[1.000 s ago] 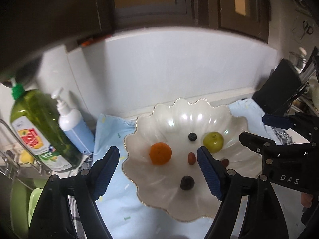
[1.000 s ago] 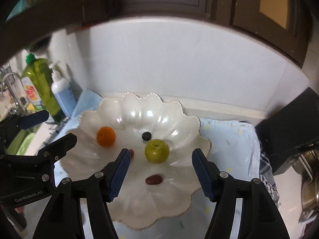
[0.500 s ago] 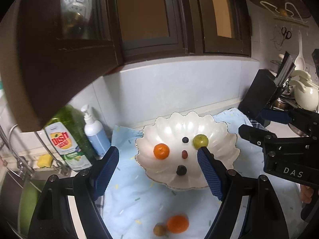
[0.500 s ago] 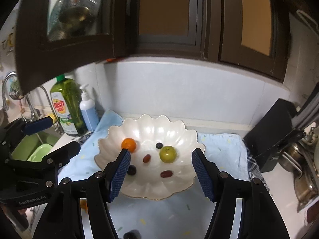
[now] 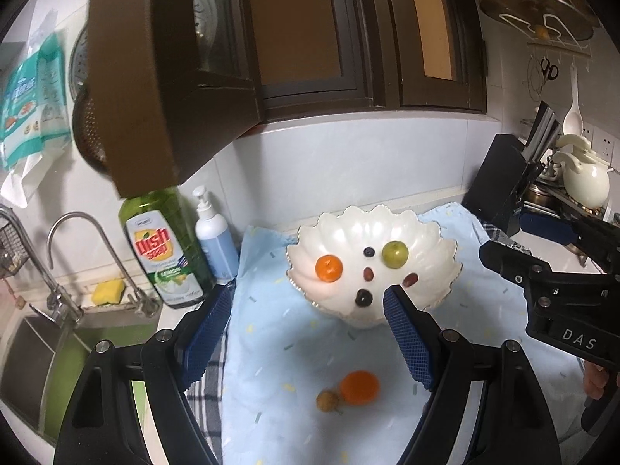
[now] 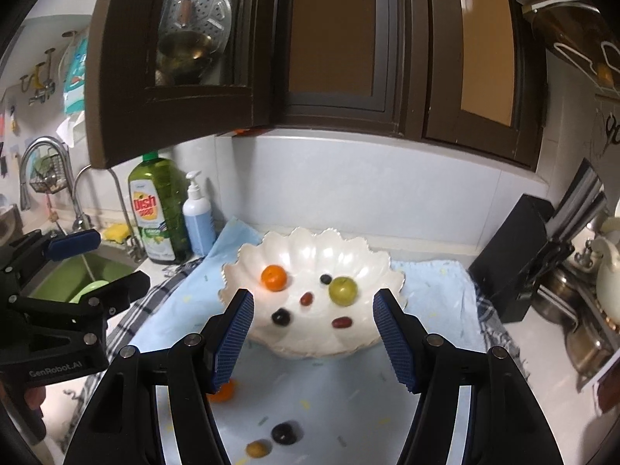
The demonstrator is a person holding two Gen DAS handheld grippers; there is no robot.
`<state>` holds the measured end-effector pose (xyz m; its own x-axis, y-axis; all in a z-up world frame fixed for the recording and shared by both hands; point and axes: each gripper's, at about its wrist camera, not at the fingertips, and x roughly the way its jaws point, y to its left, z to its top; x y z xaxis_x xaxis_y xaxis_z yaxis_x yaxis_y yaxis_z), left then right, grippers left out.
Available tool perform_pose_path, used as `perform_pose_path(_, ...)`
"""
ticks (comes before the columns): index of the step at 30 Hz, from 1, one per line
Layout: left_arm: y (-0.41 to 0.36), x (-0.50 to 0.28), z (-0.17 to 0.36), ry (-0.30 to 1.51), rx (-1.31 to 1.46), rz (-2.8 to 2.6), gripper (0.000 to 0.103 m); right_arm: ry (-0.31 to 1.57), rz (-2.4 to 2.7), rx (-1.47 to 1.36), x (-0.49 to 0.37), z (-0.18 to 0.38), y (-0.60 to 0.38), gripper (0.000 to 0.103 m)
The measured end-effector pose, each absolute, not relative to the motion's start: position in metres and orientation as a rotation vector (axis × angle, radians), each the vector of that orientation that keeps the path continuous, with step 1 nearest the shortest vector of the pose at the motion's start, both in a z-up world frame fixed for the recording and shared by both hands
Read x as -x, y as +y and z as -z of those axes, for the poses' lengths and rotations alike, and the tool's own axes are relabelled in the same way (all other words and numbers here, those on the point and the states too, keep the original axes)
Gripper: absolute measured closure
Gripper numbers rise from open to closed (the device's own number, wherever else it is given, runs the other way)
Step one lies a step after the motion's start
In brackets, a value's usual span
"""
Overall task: Organize fruits
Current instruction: 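Withdraw both open tools from the bowl toward the loose fruits, then grasp a small yellow-brown fruit with the left tool while the right tool grasps another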
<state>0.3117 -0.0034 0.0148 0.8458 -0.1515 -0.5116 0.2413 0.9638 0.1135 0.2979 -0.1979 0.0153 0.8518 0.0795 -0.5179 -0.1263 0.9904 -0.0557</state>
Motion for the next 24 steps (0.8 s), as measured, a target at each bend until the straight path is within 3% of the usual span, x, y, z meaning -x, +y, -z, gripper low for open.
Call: perform_pose_path(24,0.03,-0.301,0.055,0.635,-0.273,0.396,0.025,0.674,0.01,0.003,-0.262,0.055,-0.157,0.038)
